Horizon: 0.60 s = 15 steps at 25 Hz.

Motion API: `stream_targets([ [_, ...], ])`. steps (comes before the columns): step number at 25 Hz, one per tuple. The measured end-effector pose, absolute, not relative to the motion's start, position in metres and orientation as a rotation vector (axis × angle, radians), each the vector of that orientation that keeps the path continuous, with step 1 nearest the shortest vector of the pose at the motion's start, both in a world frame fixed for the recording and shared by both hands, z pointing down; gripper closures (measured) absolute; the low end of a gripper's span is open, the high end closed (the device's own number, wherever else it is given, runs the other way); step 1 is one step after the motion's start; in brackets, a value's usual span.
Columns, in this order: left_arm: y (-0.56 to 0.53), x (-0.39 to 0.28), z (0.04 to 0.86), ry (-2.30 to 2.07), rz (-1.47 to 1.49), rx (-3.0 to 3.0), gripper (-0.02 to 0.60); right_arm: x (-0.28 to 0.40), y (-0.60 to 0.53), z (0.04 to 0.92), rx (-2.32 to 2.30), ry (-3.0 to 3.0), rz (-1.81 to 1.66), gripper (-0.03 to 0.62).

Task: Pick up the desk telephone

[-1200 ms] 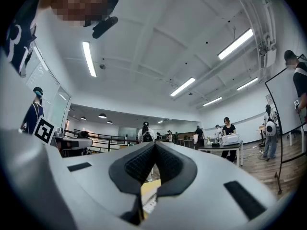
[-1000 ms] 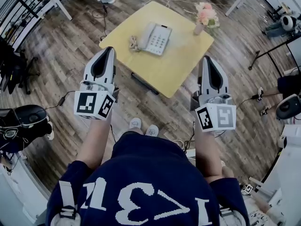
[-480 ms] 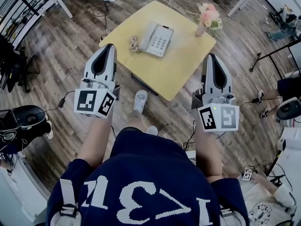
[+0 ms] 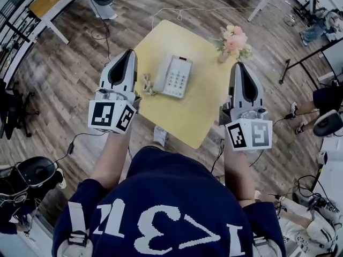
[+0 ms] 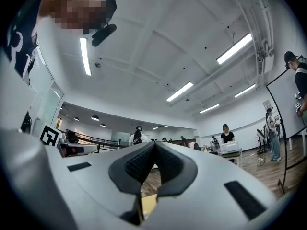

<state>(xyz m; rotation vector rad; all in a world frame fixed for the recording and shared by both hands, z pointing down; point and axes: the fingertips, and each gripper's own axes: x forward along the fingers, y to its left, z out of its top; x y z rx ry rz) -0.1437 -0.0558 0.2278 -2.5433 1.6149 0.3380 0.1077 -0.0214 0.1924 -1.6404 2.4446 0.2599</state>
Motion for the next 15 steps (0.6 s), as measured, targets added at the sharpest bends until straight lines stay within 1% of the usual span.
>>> stream_targets([
  [8,-0.172,-0.149,0.222,1.486,0.324,-2.618,0.561,0.085,-0.115,0.192,-1.7,2.401,0.266,0.569],
  [15,-0.219,-0.129,0.245,1.415,0.304,-2.734,0.561,0.094,-0.149,0.213,-1.809,2.402,0.184,0.568],
])
